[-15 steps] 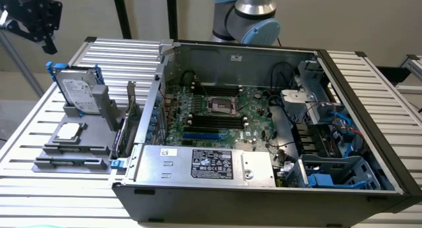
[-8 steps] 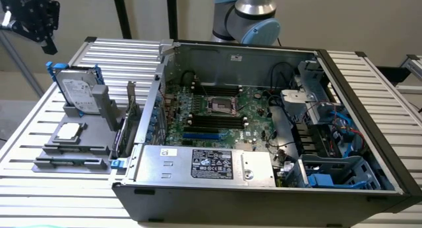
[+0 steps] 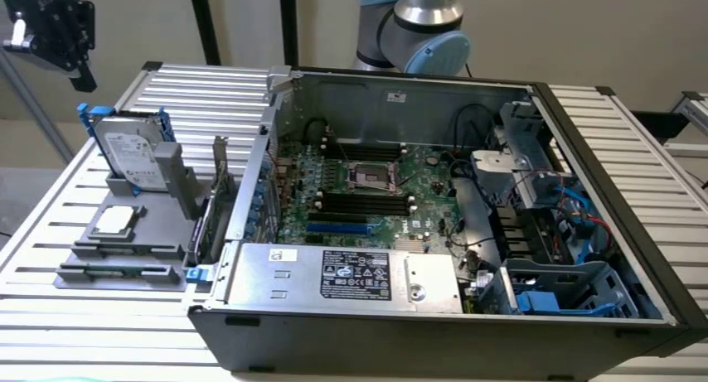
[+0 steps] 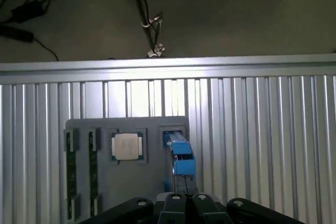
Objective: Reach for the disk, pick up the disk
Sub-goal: 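Pick up the disk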
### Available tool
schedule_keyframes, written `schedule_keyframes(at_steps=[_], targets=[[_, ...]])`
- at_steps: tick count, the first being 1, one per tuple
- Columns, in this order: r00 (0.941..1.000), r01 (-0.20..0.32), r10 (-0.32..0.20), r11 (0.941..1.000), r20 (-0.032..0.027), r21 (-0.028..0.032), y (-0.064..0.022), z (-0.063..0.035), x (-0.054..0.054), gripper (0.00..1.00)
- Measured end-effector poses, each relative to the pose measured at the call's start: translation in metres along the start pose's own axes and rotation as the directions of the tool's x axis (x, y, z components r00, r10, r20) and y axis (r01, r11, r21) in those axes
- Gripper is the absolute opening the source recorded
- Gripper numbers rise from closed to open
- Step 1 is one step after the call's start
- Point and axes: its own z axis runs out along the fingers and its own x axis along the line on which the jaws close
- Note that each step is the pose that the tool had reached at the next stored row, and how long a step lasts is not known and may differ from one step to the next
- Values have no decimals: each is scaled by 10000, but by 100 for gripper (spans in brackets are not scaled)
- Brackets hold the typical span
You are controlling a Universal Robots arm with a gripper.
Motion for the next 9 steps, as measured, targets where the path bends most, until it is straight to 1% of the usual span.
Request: schedule_keyframes(at_steps=[3,4,9], targets=[[9985,543,-543,9985,-15,2,0,0,0,11],[9979,650,-650,9979,-18,1,0,0,0,11],[9978,661,-661,9978,-19,1,0,0,0,12]])
